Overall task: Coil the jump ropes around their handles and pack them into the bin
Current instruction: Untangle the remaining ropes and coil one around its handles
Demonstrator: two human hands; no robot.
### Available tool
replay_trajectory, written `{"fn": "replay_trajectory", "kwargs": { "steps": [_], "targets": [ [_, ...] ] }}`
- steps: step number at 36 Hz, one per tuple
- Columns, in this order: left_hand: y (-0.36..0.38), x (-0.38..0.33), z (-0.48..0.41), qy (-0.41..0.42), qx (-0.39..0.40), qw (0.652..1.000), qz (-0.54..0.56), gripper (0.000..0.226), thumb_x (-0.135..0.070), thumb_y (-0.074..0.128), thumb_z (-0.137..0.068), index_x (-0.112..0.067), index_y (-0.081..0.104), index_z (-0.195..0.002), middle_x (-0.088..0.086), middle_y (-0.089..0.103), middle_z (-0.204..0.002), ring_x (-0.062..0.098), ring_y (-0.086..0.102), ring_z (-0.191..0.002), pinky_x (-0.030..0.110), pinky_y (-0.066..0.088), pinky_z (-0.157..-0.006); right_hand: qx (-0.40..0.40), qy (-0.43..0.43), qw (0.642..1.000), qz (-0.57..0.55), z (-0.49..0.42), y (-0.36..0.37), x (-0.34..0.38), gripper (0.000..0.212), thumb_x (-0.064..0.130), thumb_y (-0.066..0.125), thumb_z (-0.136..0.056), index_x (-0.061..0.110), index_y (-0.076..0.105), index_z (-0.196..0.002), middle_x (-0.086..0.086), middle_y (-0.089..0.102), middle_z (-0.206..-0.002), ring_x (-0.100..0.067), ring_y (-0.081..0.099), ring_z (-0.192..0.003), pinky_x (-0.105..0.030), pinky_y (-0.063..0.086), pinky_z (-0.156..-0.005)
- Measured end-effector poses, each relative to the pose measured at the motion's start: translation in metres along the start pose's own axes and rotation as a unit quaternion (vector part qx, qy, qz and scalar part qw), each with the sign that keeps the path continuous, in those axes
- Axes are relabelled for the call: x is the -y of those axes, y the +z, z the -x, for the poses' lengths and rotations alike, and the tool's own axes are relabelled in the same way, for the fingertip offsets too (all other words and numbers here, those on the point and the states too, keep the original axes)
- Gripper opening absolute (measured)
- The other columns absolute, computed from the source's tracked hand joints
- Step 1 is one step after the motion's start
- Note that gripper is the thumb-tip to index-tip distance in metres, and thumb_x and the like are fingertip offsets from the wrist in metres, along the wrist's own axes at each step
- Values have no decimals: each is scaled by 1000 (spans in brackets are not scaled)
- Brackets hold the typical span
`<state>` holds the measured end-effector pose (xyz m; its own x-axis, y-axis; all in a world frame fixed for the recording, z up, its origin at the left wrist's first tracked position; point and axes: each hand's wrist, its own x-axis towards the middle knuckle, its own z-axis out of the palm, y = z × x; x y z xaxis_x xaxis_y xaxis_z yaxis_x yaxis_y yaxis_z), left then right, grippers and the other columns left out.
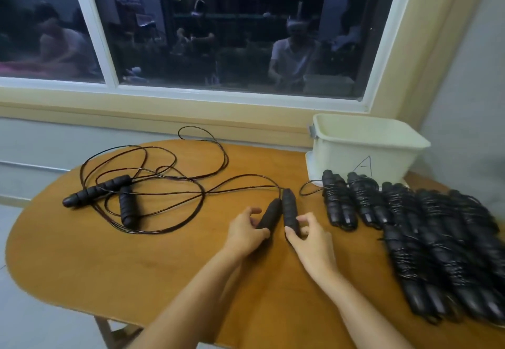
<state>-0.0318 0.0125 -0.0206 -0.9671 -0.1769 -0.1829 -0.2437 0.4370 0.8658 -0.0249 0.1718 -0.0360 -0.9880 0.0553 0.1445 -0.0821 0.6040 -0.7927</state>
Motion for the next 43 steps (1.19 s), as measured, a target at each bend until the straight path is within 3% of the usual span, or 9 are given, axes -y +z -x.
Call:
{"fn": "replay_trajectory", "kwargs": {
  "steps": [10,14,19,25,28,31,37,40,43],
  "targets": [
    [-11,-5,-7,15,44,999,-28,41,-34,55,-100,-20,49,-138,1,62,-116,10,61,-93,18,50,-67,57,-48,997,21,18,18,-1,27,50,69,-86,35,51,-101,14,65,-81,-8,59,-92,-35,54,-79],
    [-12,-6,-8,40,49,995,-80,56,-44,67,-90,-22,49,-138,0,60,-120,15,60,-106,28,53,-86,114,-75,990,25,20,9,-6,8,35,62,-94,35,66,-87,13,66,-77,-10,61,-73,-37,55,-67],
    [-10,2,-9,100,45,967,-231,83,-46,82,-73,-25,41,-142,-1,56,-130,19,54,-117,37,51,-97,6,-67,996,50,-1,-9,-19,12,19,61,-95,29,65,-89,9,65,-85,-13,61,-75,-28,51,-62],
    [-16,1,-6,171,103,921,-336,82,-39,75,-76,-29,34,-145,-3,55,-128,21,49,-119,42,41,-104,74,-188,972,124,-26,-15,-15,32,18,46,-103,18,57,-133,9,52,-137,-5,39,-130,-16,26,-105],
    [-30,2,-3,200,148,888,-387,82,-38,74,-76,-34,31,-147,-7,53,-134,24,40,-130,47,31,-109,175,-201,949,166,-33,-16,-13,38,37,36,-105,27,53,-138,18,45,-143,0,26,-141,-21,20,-113],
    [-46,7,-1,205,155,877,-405,80,-37,71,-79,-39,29,-148,-9,50,-139,29,30,-138,50,22,-113,203,-222,931,205,-38,-18,-19,45,49,31,-102,31,55,-136,18,51,-140,5,32,-135,-31,24,-118],
    [-56,12,-3,240,143,877,-390,79,-37,66,-80,-42,27,-149,-13,44,-143,17,38,-121,41,32,-104,74,-272,915,289,-41,-17,-31,64,63,17,-97,29,70,-104,18,65,-105,-6,55,-102,-28,39,-92],
    [-57,12,-4,232,154,877,-392,78,-37,65,-82,-41,26,-150,-13,44,-143,15,38,-117,39,34,-101,-56,-283,904,316,-39,-16,-41,50,51,34,-100,23,73,-86,11,69,-85,-17,57,-89,-37,47,-77],
    [-56,13,-4,232,156,877,-390,78,-38,65,-82,-40,26,-151,-13,44,-144,14,38,-116,39,35,-101,-85,-261,898,344,-36,-17,-45,36,42,48,-95,19,72,-81,5,69,-81,-22,59,-87,-40,49,-77]
  ]
}}
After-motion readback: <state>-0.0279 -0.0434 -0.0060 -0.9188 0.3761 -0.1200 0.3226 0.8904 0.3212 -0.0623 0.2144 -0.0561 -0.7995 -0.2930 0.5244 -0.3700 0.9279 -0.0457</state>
